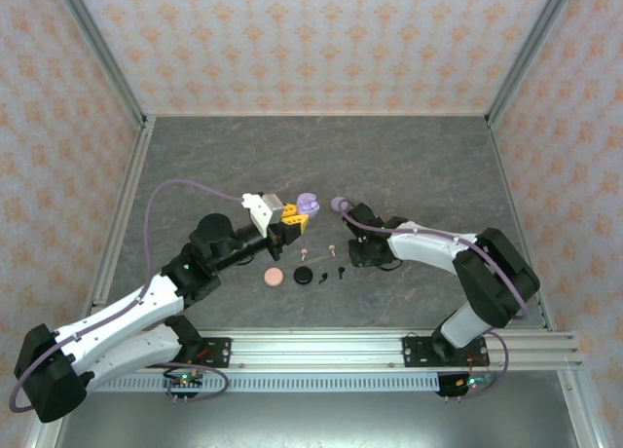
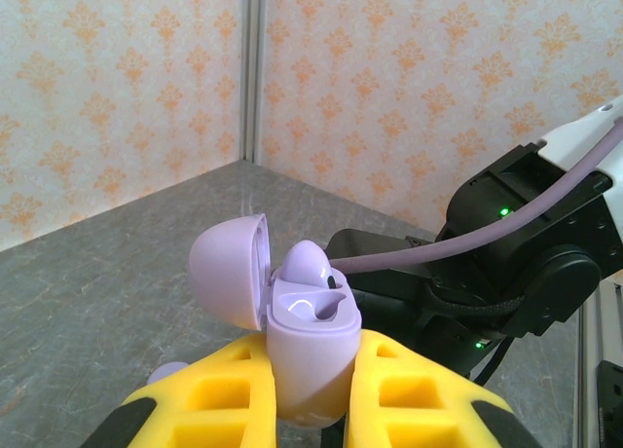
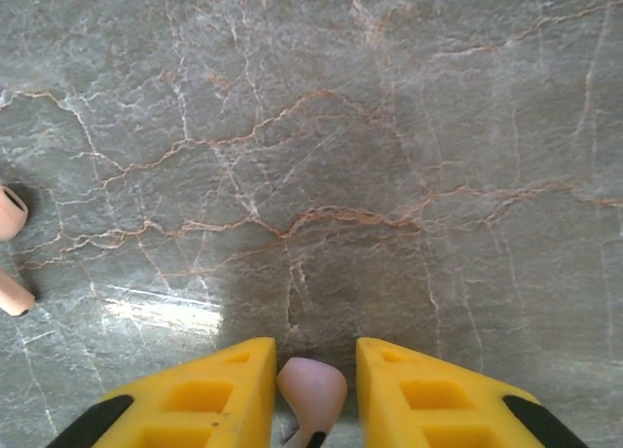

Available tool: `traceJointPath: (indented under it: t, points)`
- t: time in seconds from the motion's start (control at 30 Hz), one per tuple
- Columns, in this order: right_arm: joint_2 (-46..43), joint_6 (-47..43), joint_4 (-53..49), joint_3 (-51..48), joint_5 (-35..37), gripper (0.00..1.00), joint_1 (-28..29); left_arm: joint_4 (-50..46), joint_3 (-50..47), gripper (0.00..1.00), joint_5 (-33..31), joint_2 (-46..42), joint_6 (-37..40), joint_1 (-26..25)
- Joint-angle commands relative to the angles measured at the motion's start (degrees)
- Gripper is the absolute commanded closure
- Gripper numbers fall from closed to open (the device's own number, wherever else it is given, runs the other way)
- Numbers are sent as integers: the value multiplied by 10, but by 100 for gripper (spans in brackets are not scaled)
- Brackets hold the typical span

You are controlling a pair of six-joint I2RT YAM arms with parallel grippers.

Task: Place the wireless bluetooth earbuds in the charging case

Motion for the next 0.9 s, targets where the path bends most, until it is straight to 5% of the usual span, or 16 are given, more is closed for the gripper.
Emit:
traceJointPath:
  t: [0.0, 0.6, 0.87]
  points:
    - [7, -8, 8, 2, -7, 76, 1, 9, -1, 100, -8, -1, 7, -6]
    - [-315, -108, -8, 84, -21, 79, 15, 49, 13, 100, 25, 55, -14, -6]
    - [-348, -201, 15, 134, 15, 80, 86, 58, 38, 100, 57, 109, -25, -6]
